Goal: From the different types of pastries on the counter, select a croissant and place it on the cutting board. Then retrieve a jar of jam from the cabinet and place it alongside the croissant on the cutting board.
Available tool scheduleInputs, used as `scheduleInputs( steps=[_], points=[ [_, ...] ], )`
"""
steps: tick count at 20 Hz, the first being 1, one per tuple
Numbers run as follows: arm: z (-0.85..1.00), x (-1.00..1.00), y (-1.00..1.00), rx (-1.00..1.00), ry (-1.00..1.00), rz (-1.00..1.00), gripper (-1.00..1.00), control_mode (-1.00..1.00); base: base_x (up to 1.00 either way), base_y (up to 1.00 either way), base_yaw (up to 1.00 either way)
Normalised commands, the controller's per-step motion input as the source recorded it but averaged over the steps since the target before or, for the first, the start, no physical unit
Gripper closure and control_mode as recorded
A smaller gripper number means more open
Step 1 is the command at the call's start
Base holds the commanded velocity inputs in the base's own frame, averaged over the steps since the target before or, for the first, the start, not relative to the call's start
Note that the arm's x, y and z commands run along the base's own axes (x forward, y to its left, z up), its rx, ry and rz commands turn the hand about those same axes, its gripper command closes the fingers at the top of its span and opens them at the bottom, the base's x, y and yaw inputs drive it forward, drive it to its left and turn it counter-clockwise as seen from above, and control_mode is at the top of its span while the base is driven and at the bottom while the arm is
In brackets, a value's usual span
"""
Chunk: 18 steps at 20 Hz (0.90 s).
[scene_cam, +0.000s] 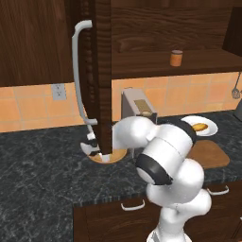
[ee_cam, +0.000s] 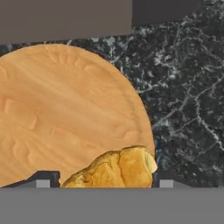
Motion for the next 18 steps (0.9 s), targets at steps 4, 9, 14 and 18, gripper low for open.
scheduleInputs(
  steps=[4, 9, 14, 18],
  points=[
    [0.44, -0.32, -0.11, -0.07, 0.00, 0.19, 1.00, -1.00, 0.00, 0.00, 0.00],
    [0.47, -0.61, -0.42, -0.01, -0.08, 0.22, 1.00, -1.00, 0.00, 0.00, 0.00],
    [0.43, -1.00, -0.31, 0.00, -0.02, 0.05, 1.00, -1.00, 0.00, 0.00, 0.00],
    [0.46, -1.00, -0.30, 0.00, -0.02, 0.05, 1.00, -1.00, 0.00, 0.00, 0.00]
  ],
)
